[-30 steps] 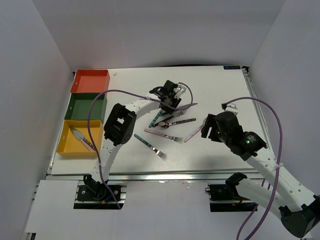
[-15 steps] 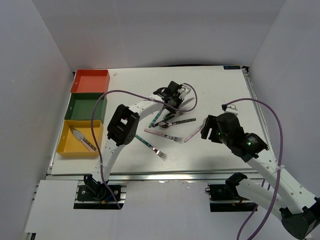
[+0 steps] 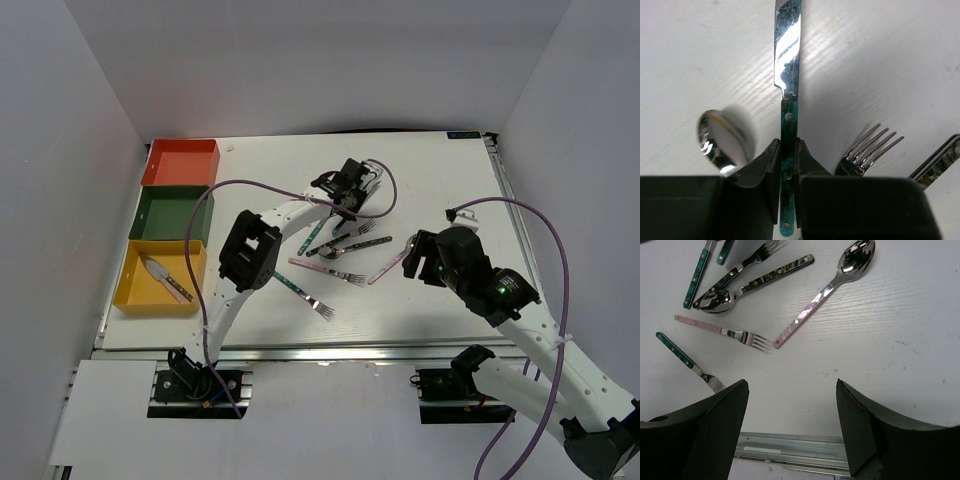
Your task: Sort the eating utensils into containers
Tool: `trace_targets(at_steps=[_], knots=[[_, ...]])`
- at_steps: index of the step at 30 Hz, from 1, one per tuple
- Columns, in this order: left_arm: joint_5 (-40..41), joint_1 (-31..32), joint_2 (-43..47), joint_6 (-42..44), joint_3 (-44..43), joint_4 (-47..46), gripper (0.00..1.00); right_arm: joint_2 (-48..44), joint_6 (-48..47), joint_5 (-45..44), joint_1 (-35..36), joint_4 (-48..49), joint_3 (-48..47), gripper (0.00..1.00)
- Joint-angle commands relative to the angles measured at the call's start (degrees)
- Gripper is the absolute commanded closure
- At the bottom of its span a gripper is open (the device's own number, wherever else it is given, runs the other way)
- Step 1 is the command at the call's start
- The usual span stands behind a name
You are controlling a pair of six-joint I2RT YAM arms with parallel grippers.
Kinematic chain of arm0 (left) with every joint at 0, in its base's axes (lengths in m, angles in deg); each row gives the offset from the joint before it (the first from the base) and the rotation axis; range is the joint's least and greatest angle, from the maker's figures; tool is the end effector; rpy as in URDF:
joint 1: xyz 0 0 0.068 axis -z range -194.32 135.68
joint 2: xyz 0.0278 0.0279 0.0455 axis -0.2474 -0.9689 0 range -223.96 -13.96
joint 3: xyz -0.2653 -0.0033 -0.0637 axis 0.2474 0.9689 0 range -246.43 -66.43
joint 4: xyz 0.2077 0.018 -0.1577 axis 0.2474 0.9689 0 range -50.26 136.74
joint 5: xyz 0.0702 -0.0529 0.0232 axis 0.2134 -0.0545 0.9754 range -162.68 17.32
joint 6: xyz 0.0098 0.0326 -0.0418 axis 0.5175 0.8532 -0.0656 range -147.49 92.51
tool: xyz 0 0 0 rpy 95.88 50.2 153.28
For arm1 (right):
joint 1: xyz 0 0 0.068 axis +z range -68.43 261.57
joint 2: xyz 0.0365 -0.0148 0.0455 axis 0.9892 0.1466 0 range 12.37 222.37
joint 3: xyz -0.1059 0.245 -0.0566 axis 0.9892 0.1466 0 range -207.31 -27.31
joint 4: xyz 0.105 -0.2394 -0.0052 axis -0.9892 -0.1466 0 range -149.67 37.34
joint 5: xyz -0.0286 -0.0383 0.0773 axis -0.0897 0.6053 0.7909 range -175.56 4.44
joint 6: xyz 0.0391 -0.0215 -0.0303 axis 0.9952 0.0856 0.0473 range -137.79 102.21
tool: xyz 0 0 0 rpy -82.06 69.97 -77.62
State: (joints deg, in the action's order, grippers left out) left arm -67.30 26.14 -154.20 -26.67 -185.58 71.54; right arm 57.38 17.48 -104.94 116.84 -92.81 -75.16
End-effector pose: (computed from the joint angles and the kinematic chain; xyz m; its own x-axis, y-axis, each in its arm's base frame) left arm 0.4124 -0.3474 0.1629 -0.5980 0.5288 -0.6023 0.6116 0.7867 0.0834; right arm 0.1380 0.0830 0.3071 -0.5941 0.2471 -0.7655 0.0169 0.9553 0.2952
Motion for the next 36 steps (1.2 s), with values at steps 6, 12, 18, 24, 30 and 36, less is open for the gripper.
trace_targets(at_steps=[6, 12, 18, 24, 30, 36], knots=[[26.9, -0.4, 23.8, -16.0, 7.0, -4.1, 1.00, -0.4, -1.3, 0.2, -0.2, 1.6, -0.8, 0.24], [33.8, -11.5, 43.9, -40.8, 31.9, 9.4, 1.00, 0.0, -1.9, 1.2, -0.2, 3.6, 0.5, 0.24], [32.6, -26.8, 72.5, -47.0, 57.7, 9.7, 1.00, 1.6, -2.8, 2.9, -0.2, 5.6, 1.4, 0.24], [33.5, -38.4, 77.0, -39.9, 62.5, 15.3, 1.00, 4.6, -3.4, 5.7, -0.3, 8.0, 0.4, 0.24], [29.2, -49.2, 77.2, -33.7, 68.3, 13.1, 1.00, 6.0, -3.8, 8.0, -0.3, 9.9, 0.4, 0.24], [25.4, -50.0, 74.0, -31.0, 67.3, 14.0, 0.97, 6.2, -4.1, 7.9, -0.3, 10.6, 0.7, 0.24]])
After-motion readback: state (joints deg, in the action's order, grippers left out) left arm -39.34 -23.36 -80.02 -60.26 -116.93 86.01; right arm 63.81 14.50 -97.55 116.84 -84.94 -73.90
